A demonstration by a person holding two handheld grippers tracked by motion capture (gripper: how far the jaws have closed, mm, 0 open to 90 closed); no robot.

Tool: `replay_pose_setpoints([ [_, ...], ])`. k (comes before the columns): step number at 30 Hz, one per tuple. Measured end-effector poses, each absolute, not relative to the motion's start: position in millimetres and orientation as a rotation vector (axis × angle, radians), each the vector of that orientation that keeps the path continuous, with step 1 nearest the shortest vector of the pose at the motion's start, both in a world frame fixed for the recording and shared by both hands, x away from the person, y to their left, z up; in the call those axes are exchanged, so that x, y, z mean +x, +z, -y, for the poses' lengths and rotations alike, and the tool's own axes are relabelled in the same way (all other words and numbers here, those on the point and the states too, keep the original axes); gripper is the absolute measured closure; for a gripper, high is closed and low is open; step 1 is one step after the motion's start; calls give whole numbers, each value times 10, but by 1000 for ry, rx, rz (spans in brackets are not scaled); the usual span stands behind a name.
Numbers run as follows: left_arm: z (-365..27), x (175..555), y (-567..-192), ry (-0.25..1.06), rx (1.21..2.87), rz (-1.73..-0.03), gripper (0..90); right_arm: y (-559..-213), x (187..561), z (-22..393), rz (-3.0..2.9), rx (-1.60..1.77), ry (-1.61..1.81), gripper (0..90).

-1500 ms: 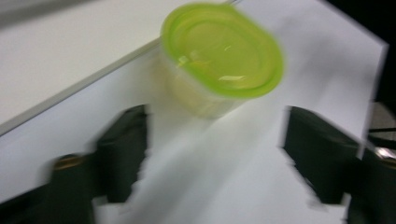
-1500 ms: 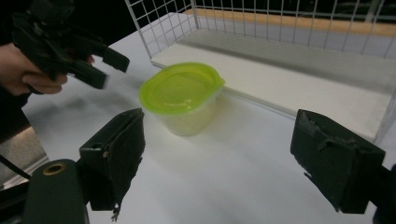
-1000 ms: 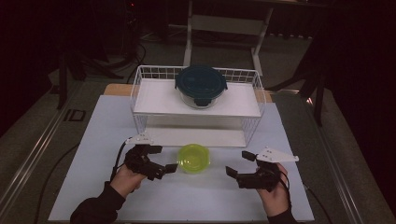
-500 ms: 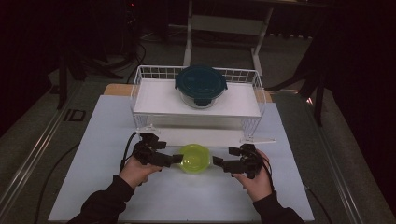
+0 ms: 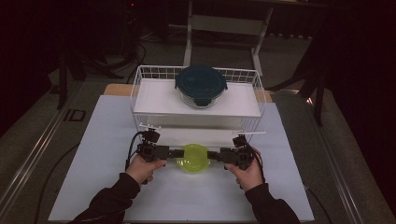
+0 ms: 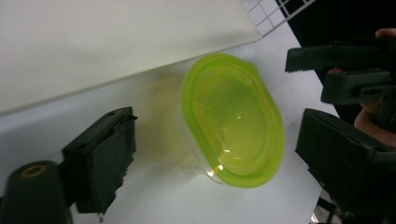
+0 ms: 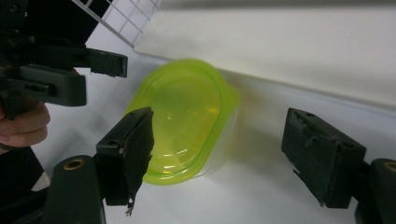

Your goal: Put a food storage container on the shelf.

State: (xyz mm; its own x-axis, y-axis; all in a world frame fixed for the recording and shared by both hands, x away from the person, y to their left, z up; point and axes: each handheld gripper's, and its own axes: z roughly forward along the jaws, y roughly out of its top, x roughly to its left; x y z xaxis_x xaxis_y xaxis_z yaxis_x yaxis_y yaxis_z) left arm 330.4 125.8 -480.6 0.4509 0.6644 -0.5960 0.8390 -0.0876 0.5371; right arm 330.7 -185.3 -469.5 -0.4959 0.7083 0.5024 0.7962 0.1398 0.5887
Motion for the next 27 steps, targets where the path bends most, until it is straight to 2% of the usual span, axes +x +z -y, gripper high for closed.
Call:
replay_pose_setpoints([
  [4, -1261, 3337, -4860, -306, 1783, -1322, 198, -4757, 3346, 1835, 2252, -1532, -1257, 290],
  [5, -1256, 3341, -4874, -315, 1778, -1333, 267, -4794, 3368, 1820, 2232, -1530, -1231, 312],
  [7, -1250, 3348, -4894, -336, 1777, -1346, 336, -4829, 3386, 1817, 2205, -1538, -1217, 350],
  [15, -1216, 3355, -4958, -361, 1773, -1379, 544, -4914, 3440, 1810, 2145, -1575, -1155, 505],
  [27, -1213, 3378, -5035, -437, 1752, -1396, 716, -4963, 3457, 1765, 2085, -1582, -1098, 673],
])
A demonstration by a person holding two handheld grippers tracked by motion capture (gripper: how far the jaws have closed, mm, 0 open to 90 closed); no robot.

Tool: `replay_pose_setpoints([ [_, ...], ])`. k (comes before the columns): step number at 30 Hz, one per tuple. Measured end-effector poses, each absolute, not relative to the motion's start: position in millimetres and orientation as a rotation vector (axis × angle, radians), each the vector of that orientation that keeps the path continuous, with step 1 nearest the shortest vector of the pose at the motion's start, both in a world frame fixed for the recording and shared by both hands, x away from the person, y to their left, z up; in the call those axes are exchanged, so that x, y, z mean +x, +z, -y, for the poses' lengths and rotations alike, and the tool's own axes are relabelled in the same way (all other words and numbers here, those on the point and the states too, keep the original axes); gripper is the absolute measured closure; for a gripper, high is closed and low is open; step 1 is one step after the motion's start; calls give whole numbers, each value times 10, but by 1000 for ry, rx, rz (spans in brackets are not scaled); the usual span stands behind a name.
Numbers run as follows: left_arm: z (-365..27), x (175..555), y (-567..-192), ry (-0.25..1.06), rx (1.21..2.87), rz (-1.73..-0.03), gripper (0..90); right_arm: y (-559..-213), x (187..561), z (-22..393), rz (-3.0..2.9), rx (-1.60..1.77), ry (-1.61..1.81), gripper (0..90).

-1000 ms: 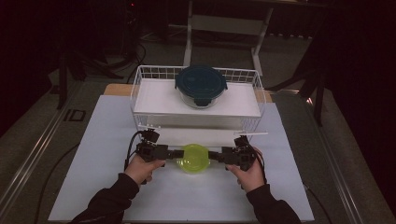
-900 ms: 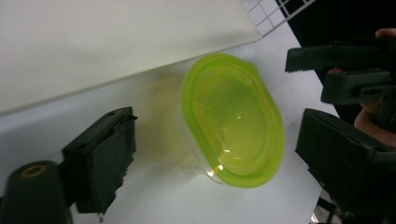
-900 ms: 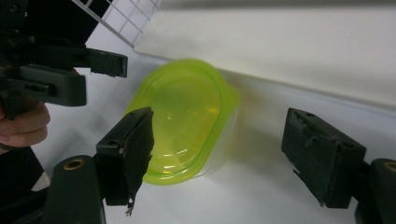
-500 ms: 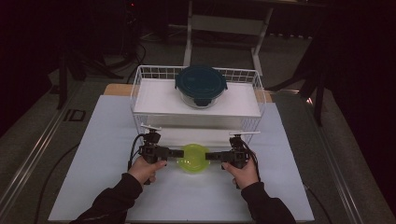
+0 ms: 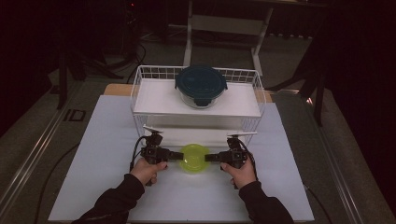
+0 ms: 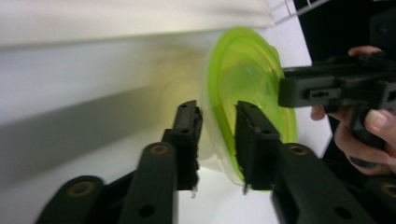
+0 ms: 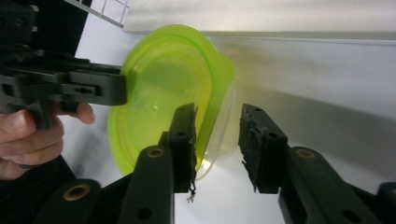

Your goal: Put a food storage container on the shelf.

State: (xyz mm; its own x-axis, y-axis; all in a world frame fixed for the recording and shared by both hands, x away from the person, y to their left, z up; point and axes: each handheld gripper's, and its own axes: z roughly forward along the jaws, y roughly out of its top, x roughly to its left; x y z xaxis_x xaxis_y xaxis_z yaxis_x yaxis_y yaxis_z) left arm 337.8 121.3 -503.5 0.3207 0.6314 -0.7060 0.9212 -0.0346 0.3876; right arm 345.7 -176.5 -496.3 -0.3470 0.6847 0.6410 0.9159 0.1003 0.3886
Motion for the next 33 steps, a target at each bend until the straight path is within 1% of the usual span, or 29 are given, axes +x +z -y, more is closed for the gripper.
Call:
replay_pose_setpoints([
  [3, -1235, 3381, -5050, -460, 1733, -1398, 736, -4949, 3440, 1744, 2082, -1573, -1099, 732],
  [9, -1236, 3367, -5048, -472, 1737, -1377, 749, -4933, 3412, 1721, 2094, -1584, -1085, 746],
  [12, -1268, 3373, -5076, -517, 1720, -1354, 759, -4935, 3396, 1724, 2095, -1587, -1090, 752],
  [15, -1267, 3368, -5067, -528, 1736, -1341, 766, -4935, 3382, 1730, 2089, -1580, -1090, 762],
  [19, -1266, 3355, -5043, -520, 1771, -1341, 770, -4920, 3366, 1719, 2102, -1554, -1095, 771],
  [24, -1277, 3322, -5039, -529, 1764, -1350, 781, -4901, 3331, 1703, 2107, -1544, -1106, 783],
  [27, -1264, 3294, -4999, -498, 1772, -1337, 804, -4865, 3312, 1705, 2120, -1544, -1116, 807],
  [30, -1249, 3290, -4968, -479, 1792, -1331, 804, -4830, 3295, 1701, 2140, -1553, -1115, 808],
  [33, -1252, 3287, -4961, -491, 1785, -1333, 805, -4817, 3286, 1701, 2142, -1557, -1115, 808],
])
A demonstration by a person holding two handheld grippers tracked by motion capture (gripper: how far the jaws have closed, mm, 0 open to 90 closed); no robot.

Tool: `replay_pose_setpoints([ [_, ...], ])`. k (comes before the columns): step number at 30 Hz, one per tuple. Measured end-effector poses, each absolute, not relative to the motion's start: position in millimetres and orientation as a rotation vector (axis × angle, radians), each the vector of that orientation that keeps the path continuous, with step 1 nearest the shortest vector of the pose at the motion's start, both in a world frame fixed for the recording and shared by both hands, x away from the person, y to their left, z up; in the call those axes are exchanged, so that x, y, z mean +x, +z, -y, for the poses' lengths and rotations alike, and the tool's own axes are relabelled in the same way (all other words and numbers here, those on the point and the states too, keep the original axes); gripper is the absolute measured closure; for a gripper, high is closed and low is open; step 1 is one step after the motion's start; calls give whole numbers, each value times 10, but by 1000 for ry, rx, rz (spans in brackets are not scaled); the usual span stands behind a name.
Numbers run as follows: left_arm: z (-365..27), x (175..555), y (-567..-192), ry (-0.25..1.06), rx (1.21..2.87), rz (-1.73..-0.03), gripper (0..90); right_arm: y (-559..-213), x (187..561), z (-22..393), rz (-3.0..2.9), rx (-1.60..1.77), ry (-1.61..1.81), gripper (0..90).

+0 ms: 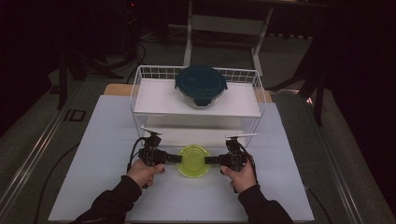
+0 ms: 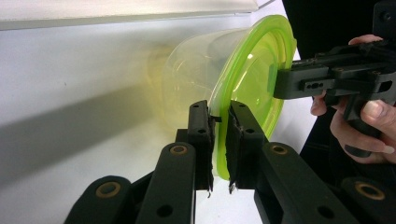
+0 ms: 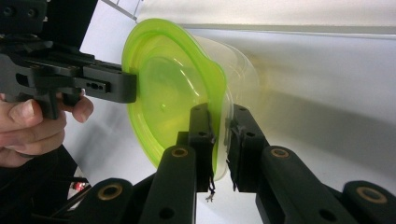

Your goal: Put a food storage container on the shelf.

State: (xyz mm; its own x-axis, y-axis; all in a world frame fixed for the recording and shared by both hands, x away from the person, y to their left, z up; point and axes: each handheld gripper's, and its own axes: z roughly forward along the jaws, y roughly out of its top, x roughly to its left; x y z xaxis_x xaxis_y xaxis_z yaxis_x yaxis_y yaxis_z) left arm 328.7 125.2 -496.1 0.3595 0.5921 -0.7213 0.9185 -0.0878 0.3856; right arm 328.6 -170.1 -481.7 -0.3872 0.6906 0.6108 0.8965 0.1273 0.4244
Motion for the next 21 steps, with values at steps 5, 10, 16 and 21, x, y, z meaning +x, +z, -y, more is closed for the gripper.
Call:
replay_pose_setpoints([
  [5, -1264, 3259, -4913, -494, 1775, -1322, 805, -4770, 3262, 1704, 2154, -1542, -1126, 808],
  [10, -1267, 3230, -4828, -493, 1757, -1311, 805, -4696, 3237, 1714, 2163, -1531, -1158, 808],
  [16, -1281, 3154, -4734, -473, 1753, -1294, 806, -4588, 3173, 1724, 2176, -1514, -1181, 808],
  [21, -1311, 3091, -4622, -463, 1745, -1271, 805, -4476, 3112, 1714, 2193, -1492, -1206, 807],
])
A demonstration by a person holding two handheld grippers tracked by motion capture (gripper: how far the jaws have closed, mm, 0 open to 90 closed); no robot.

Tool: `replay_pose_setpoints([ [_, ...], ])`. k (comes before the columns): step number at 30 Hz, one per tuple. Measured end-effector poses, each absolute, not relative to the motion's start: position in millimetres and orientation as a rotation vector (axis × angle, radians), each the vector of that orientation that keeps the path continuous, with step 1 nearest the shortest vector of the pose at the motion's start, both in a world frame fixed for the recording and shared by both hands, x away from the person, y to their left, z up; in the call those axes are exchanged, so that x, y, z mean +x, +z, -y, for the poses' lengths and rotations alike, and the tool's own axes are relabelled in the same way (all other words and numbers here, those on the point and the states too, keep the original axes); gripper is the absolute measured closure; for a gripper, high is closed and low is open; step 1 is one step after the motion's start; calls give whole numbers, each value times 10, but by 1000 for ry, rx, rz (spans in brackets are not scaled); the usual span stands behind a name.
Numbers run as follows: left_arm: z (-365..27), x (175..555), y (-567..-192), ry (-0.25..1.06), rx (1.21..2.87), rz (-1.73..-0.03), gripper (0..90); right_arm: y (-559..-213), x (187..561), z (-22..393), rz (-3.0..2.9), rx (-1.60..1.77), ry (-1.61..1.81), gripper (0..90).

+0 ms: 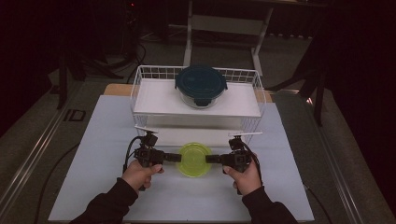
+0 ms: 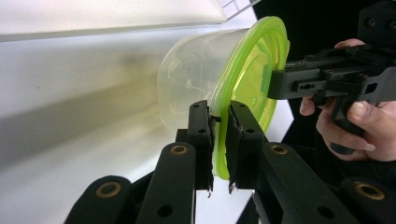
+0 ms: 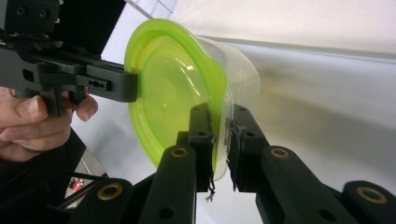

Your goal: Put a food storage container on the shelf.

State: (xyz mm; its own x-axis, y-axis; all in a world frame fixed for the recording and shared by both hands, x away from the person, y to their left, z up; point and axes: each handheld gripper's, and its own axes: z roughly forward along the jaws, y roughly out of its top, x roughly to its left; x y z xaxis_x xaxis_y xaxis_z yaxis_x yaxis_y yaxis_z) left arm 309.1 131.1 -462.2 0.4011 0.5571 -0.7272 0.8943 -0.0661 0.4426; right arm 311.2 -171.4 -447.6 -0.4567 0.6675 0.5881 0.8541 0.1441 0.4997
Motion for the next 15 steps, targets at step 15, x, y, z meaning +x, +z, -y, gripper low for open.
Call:
replay_pose_setpoints([
  [15, -1324, 3014, -4204, -418, 1748, -1217, 804, -4075, 2996, 1713, 2230, -1468, -1269, 807],
])
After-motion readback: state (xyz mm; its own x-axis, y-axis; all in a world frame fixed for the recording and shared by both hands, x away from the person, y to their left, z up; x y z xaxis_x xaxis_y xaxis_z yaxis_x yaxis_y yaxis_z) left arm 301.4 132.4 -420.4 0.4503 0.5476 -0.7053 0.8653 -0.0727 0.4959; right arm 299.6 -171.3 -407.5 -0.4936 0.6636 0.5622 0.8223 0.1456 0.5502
